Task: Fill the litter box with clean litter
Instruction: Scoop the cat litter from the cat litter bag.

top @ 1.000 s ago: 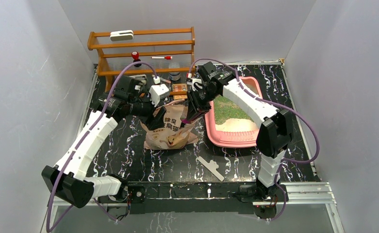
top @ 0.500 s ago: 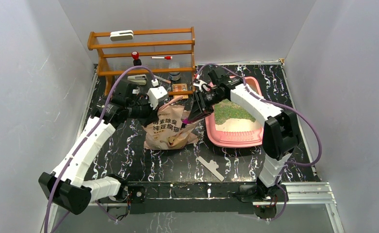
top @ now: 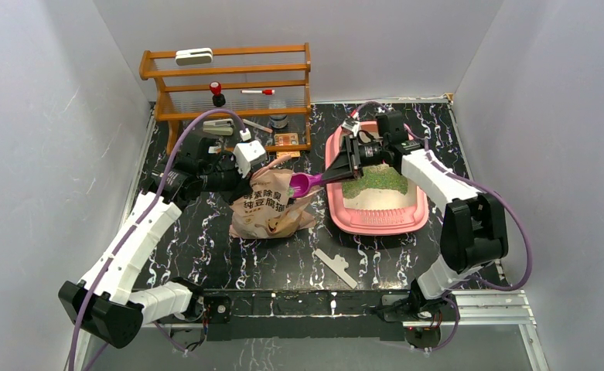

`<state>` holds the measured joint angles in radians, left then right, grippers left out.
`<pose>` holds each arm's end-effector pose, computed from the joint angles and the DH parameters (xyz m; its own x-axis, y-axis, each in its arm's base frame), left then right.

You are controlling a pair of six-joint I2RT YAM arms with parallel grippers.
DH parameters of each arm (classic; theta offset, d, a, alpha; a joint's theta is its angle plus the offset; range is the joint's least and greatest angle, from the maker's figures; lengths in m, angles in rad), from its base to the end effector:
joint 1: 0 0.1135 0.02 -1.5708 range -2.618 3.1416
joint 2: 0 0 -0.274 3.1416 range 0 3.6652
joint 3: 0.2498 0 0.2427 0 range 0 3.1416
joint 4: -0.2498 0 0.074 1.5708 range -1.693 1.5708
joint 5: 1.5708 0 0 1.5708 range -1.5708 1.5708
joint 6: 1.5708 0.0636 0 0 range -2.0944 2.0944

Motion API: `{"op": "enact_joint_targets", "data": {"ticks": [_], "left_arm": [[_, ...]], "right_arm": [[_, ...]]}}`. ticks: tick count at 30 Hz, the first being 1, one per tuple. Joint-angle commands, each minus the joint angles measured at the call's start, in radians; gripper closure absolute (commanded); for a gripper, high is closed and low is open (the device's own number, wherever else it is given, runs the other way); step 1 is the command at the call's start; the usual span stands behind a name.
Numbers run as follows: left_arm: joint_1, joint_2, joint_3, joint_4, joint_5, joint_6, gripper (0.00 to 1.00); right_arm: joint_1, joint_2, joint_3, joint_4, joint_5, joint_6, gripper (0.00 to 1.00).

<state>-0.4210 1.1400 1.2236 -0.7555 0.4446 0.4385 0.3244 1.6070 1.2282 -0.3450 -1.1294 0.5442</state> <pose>0.2058 -0.1221 0.3601 -0.2273 0.5218 -0.8223 0.8534 0.5134 0.0899 0.3100 0.1649 0.2891 -0.9400 -0.0827 -0.3311 -0.3409 0.2710 0.9002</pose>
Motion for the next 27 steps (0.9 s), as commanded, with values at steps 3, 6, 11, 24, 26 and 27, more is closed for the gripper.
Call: {"op": "enact_joint_targets", "data": {"ticks": [3, 6, 11, 24, 26, 27], "left_arm": [[-0.003, -0.048, -0.004, 0.027, 0.048, 0.003, 1.00], [-0.002, -0.054, -0.010, 0.027, 0.048, 0.002, 1.00], [-0.002, -0.059, -0.014, 0.036, 0.073, 0.009, 1.00], [-0.002, -0.045, -0.006, 0.047, 0.117, 0.060, 1.00], [-0.002, -0.045, -0.008, 0.049, 0.121, 0.067, 1.00], [-0.003, -0.044, -0.010, 0.051, 0.119, 0.068, 1.00]], "right_arm": [[-0.075, -0.090, -0.096, 0.156, -0.163, 0.083, 1.00], [-0.100, -0.109, -0.106, 0.133, -0.178, 0.071, 1.00], [-0.104, -0.096, -0.004, -0.176, -0.027, -0.124, 1.00], [0.117, 0.044, 0.331, -0.657, 0.601, -0.283, 1.00], [0.199, 0.107, 0.426, -0.724, 0.761, -0.271, 1.00], [0.227, 0.143, 0.471, -0.757, 0.815, -0.270, 1.00]]}}
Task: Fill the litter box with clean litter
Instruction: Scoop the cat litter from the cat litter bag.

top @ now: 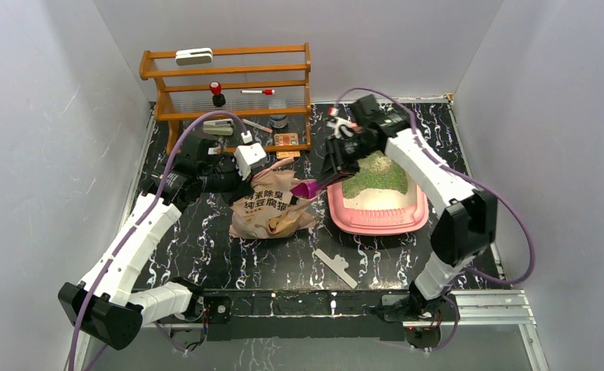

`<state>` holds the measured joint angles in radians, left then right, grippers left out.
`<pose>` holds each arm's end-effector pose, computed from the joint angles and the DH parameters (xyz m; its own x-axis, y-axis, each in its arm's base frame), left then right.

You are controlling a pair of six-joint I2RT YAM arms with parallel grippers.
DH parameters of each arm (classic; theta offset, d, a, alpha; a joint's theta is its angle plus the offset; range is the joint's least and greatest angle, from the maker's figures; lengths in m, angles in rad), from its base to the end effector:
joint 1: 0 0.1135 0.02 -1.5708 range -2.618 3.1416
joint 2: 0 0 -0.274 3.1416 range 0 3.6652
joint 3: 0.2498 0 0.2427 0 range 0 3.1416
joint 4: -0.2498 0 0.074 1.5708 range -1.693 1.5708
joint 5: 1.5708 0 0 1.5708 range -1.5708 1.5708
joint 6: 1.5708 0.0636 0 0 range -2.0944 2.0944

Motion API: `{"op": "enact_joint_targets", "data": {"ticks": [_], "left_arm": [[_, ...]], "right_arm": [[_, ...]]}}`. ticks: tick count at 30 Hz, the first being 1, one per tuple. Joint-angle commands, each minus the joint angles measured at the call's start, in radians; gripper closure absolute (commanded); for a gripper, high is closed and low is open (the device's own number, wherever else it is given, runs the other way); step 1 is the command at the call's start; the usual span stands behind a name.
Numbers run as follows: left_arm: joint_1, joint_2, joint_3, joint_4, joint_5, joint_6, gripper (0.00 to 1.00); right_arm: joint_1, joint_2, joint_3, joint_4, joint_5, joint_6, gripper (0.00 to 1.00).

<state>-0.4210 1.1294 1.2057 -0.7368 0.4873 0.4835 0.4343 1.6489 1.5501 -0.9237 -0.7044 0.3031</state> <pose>0.2029 -0.1235 0.3591 -0.1710 0.5266 -0.8327 0.8788 0.4636 0.1128 0.2958 0.1826 0.3187 -0.9260 -0.1788 -0.3325 -0.3672 0.6314 0.6830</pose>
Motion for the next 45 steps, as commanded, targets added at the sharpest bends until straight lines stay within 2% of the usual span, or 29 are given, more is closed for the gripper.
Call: {"op": "enact_joint_targets", "data": {"ticks": [1, 4, 8, 11, 12, 13, 20, 24, 29, 33, 45], "left_arm": [[-0.003, -0.033, 0.004, 0.033, 0.078, 0.023, 1.00], [-0.003, -0.030, -0.009, 0.037, 0.079, 0.022, 1.00], [-0.002, -0.028, -0.015, 0.043, 0.082, 0.018, 1.00], [-0.004, -0.029, -0.018, 0.051, 0.080, 0.017, 1.00], [-0.003, -0.029, -0.021, 0.059, 0.082, 0.014, 1.00], [-0.003, -0.029, -0.021, 0.063, 0.083, 0.011, 1.00], [-0.003, -0.024, -0.026, 0.088, 0.096, -0.007, 1.00], [-0.003, -0.022, -0.023, 0.093, 0.104, -0.010, 1.00], [-0.002, -0.021, -0.024, 0.096, 0.100, -0.014, 1.00], [-0.003, -0.024, -0.024, 0.098, 0.097, -0.017, 1.00], [-0.002, -0.041, -0.018, 0.108, 0.090, -0.019, 1.00]], "right_arm": [[0.144, 0.138, 0.186, -0.204, 0.430, -0.025, 1.00], [0.203, 0.225, 0.249, -0.220, 0.437, -0.028, 1.00], [0.221, 0.280, 0.268, -0.175, 0.309, -0.043, 1.00], [0.212, 0.264, 0.251, -0.097, 0.178, -0.050, 1.00], [0.185, 0.228, 0.189, 0.000, 0.050, -0.013, 1.00], [0.171, 0.210, 0.161, 0.051, 0.005, 0.007, 1.00], [0.083, 0.121, -0.004, 0.349, -0.256, 0.125, 1.00], [0.018, 0.057, -0.154, 0.584, -0.394, 0.263, 1.00], [-0.062, -0.019, -0.307, 0.840, -0.490, 0.433, 1.00], [-0.115, -0.051, -0.391, 0.951, -0.545, 0.507, 1.00], [-0.241, -0.124, -0.475, 0.864, -0.619, 0.458, 1.00]]}}
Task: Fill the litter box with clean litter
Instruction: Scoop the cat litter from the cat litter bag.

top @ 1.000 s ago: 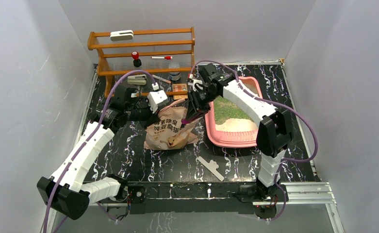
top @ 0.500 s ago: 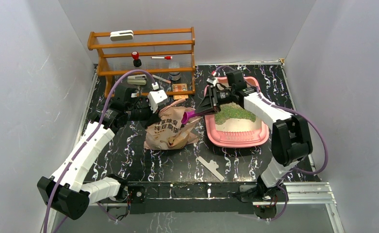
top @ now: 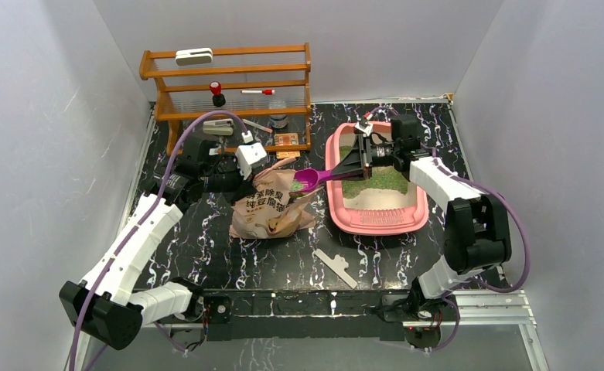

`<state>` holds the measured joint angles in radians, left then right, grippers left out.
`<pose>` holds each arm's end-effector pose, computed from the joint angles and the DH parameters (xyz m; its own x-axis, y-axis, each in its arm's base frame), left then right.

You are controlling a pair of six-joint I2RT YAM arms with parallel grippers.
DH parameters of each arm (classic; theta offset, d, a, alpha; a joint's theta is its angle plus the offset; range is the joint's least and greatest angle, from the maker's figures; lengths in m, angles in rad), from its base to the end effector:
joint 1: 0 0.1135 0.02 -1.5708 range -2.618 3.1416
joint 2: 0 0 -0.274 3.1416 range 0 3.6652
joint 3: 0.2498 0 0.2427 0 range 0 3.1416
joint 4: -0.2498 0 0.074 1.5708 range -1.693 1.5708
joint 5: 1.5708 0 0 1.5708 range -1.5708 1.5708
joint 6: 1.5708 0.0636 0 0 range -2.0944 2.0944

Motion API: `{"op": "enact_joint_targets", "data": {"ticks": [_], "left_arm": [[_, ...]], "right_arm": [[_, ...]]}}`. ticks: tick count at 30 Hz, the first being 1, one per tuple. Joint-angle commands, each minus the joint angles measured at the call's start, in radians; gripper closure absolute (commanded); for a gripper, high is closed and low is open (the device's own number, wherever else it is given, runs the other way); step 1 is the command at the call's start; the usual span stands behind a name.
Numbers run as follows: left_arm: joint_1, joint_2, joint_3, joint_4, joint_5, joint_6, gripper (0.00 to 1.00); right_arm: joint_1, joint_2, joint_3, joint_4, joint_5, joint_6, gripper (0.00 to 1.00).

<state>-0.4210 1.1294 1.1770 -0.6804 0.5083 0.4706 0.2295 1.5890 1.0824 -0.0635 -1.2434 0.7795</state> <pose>0.2059 -0.1261 0.3557 -0.1568 0.5042 -0.8492 0.8822 0.4581 0.1091 0.3166 0.1358 0.2748 -0.9709 0.0053 -0.2395 -0.2347 0.1801 0.9552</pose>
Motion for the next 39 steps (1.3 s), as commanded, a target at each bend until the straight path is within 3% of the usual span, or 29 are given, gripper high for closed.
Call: {"op": "enact_joint_targets", "data": {"ticks": [1, 7, 13, 16, 19, 22, 26, 30, 34, 39], "left_arm": [[-0.002, -0.041, 0.010, 0.053, 0.070, -0.006, 1.00], [-0.002, -0.042, 0.011, 0.059, 0.073, -0.009, 1.00], [-0.003, -0.042, 0.015, 0.064, 0.079, -0.013, 1.00], [-0.002, -0.042, 0.014, 0.076, 0.087, -0.020, 1.00], [-0.002, -0.037, 0.009, 0.091, 0.103, -0.027, 1.00], [-0.002, -0.030, 0.009, 0.097, 0.107, -0.033, 1.00], [-0.002, -0.036, 0.010, 0.088, 0.114, -0.035, 1.00], [-0.002, -0.043, 0.005, 0.104, 0.118, -0.031, 1.00], [-0.002, -0.048, 0.011, 0.089, 0.118, -0.031, 1.00], [-0.002, -0.051, 0.003, 0.094, 0.111, -0.031, 1.00]], "right_arm": [[-0.044, -0.067, -0.005, -0.021, -0.082, -0.036, 1.00], [-0.072, -0.078, 0.009, -0.166, -0.088, -0.150, 1.00], [-0.085, -0.082, 0.023, -0.208, -0.097, -0.181, 1.00], [-0.074, -0.079, 0.012, -0.164, -0.061, -0.118, 1.00], [0.012, -0.082, -0.021, 0.006, 0.003, 0.008, 1.00], [0.015, -0.087, -0.052, 0.130, -0.006, 0.095, 1.00], [-0.053, -0.125, -0.057, 0.087, -0.020, 0.063, 1.00], [0.020, -0.113, -0.074, 0.194, -0.016, 0.150, 1.00], [-0.054, -0.142, -0.088, 0.194, -0.016, 0.150, 1.00], [-0.027, -0.135, -0.107, 0.194, -0.016, 0.150, 1.00]]}}
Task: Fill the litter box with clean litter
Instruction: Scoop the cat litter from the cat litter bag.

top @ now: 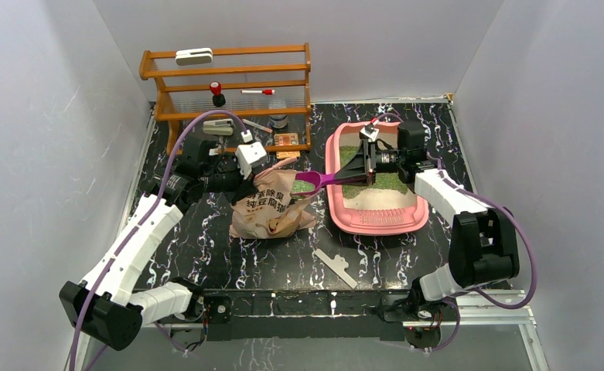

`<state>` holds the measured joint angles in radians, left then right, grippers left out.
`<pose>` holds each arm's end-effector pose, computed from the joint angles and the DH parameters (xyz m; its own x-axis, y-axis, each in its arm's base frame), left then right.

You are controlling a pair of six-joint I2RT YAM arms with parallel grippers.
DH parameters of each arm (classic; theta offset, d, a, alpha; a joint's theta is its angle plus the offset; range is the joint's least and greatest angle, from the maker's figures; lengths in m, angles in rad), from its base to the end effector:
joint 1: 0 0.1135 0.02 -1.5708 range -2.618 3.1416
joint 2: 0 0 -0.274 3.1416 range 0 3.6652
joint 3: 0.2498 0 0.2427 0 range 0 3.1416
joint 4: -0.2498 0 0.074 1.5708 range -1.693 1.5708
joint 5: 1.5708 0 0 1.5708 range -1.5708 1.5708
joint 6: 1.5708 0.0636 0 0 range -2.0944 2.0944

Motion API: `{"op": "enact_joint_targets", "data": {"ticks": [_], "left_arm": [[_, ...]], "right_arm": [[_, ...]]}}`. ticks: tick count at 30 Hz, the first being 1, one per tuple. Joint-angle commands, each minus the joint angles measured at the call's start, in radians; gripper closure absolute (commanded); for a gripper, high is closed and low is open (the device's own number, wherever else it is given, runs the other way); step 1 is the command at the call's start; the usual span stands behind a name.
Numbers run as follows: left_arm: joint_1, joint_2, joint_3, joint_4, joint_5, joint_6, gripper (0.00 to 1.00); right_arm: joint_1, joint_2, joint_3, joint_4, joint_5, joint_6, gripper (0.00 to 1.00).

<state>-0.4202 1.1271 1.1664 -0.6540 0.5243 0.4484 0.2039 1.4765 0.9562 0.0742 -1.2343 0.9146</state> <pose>0.2065 -0.1272 0.3557 -0.1595 0.4823 -0.8613 0.8830 0.4599 0.0940 0.2951 0.1223 0.2804 -0.9715 0.0663 -0.2277 -0.2148 0.1613 0.9632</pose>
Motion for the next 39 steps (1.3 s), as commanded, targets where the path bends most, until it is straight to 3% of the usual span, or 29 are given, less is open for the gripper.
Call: {"op": "enact_joint_targets", "data": {"ticks": [1, 11, 39], "left_arm": [[-0.004, -0.046, 0.022, 0.063, 0.099, -0.010, 1.00], [-0.003, -0.062, 0.027, 0.055, 0.098, -0.014, 1.00], [-0.004, -0.068, -0.001, 0.135, 0.012, -0.054, 1.00]], "right_arm": [[-0.021, -0.022, 0.035, 0.056, -0.025, 0.015, 1.00], [-0.111, -0.030, 0.113, 0.056, -0.025, 0.015, 1.00], [-0.193, -0.170, 0.036, 0.056, -0.025, 0.015, 1.00]]}}
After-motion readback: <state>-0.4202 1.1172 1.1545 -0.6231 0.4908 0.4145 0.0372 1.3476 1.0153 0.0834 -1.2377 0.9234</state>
